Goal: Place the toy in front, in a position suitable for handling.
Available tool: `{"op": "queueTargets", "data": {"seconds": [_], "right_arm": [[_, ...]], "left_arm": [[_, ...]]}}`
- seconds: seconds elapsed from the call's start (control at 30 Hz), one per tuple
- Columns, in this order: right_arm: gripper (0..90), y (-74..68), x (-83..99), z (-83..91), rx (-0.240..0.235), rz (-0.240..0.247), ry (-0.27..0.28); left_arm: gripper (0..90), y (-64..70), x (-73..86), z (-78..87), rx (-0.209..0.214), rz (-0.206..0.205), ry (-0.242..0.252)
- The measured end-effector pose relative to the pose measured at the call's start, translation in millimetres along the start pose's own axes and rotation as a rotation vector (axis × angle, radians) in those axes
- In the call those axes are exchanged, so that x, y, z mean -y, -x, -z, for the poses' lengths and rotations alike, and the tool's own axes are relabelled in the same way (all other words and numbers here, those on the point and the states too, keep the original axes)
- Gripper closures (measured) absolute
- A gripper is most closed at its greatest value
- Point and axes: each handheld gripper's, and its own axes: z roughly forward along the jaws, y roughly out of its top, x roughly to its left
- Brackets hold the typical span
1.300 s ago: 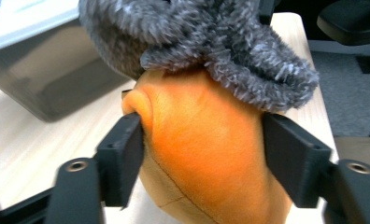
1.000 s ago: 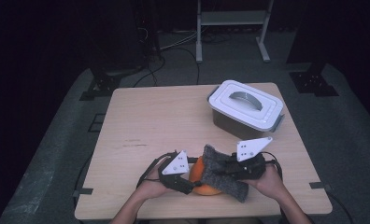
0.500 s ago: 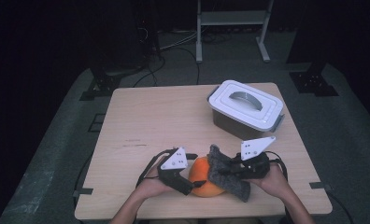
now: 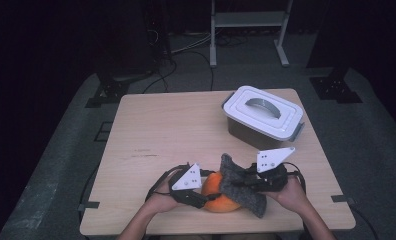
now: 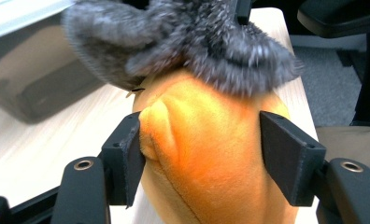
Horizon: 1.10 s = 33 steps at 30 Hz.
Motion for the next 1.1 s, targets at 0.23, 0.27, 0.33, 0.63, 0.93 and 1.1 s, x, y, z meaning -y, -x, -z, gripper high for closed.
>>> {"op": "queueTargets", "data": {"seconds": [0.23, 0.27, 0.33, 0.63, 0.93, 1.1], "right_arm": [[74.7, 2.8, 3.3, 0.0, 0.015, -0.024, 0.002], [74.7, 0.2, 0.4, -0.1, 0.014, -0.016, 0.015], [74.6, -5.7, -6.1, -3.0, 0.0, 0.011, 0.032], [74.6, 1.3, 3.0, -1.2, 0.008, -0.013, 0.023], [74.6, 1.7, 4.8, 0.2, 0.038, -0.022, 0.027], [74.6, -8.7, -3.1, -2.9, 0.003, 0.049, 0.028]], "left_arm": [[27.7, 2.7, -3.8, -4.5, 0.002, 0.045, 0.001], [29.8, 2.9, -4.1, -4.8, 0.0, 0.048, 0.006], [30.3, 4.0, -5.1, -5.1, 0.0, 0.035, 0.0], [31.2, 2.4, -3.1, -1.8, 0.039, 0.043, 0.011], [26.7, 1.8, -4.5, -6.5, 0.009, 0.088, -0.012], [29.1, -6.1, -0.6, -4.5, -0.015, 0.159, -0.009]]}}
